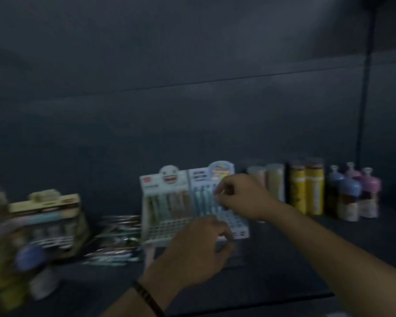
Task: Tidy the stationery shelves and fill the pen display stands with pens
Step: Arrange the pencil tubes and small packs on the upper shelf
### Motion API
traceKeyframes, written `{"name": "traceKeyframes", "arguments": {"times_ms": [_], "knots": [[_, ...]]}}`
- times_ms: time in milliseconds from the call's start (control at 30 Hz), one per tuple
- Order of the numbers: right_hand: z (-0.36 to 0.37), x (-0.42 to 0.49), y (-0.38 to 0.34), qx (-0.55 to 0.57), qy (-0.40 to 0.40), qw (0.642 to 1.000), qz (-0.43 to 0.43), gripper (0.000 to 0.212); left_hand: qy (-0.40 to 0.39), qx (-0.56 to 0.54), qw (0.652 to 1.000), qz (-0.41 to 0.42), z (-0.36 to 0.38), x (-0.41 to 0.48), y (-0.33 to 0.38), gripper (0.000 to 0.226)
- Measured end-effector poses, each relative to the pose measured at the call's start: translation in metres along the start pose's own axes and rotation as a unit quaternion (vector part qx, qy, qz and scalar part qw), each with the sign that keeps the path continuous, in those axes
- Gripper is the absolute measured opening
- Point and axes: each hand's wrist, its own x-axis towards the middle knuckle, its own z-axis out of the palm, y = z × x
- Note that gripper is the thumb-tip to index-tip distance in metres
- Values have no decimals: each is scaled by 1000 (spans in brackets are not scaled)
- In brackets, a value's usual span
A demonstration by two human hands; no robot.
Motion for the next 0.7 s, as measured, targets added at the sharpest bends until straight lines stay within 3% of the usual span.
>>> {"name": "traceKeyframes", "arguments": {"times_ms": [200, 433, 567, 700], "knots": [[107, 33, -136, 42, -91, 989, -109, 15, 26, 78, 991, -107, -39, -124, -96, 28], [211, 66, -230, 78, -158, 978, -111, 18, 89, 78, 964, -238, -71, -234, -192, 26], [261, 78, -250, 75, -188, 974, -100, 40, 136, 67, 944, -295, -75, -270, -223, 18], [292, 87, -256, 65, -214, 970, -93, 64, 141, 45, 938, -313, -71, -284, -240, 33]]}}
